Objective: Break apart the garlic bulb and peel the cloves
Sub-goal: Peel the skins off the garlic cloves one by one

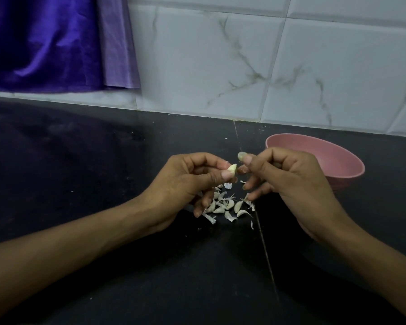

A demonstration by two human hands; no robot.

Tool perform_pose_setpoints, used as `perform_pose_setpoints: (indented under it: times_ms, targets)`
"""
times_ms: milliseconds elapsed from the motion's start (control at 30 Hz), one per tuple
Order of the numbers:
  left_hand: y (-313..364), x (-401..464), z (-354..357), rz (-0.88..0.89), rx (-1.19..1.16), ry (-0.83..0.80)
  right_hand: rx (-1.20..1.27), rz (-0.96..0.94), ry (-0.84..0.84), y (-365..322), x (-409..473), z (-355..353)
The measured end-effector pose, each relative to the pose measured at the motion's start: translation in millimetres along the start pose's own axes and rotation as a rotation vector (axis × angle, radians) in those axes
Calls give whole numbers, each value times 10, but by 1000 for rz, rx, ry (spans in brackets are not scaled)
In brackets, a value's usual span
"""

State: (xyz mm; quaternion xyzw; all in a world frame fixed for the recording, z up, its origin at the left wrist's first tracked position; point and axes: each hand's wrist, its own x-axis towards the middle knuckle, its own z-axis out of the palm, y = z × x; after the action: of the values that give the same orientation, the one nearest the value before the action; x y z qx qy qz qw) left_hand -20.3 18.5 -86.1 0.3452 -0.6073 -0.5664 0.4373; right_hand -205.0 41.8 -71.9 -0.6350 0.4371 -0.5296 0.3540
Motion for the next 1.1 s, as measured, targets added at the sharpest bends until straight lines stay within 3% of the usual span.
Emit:
perform_pose_setpoints:
  times_ms: [233, 600, 1100]
  targets:
    - [3, -1, -2, -16, 8, -32, 44, -17, -101, 23, -3, -8]
    - [16, -20, 5, -17, 44, -91, 8, -105, -123, 51, 1, 2]
    - [16, -24, 9, 56, 124, 8, -284, -337, -3, 138, -12, 1]
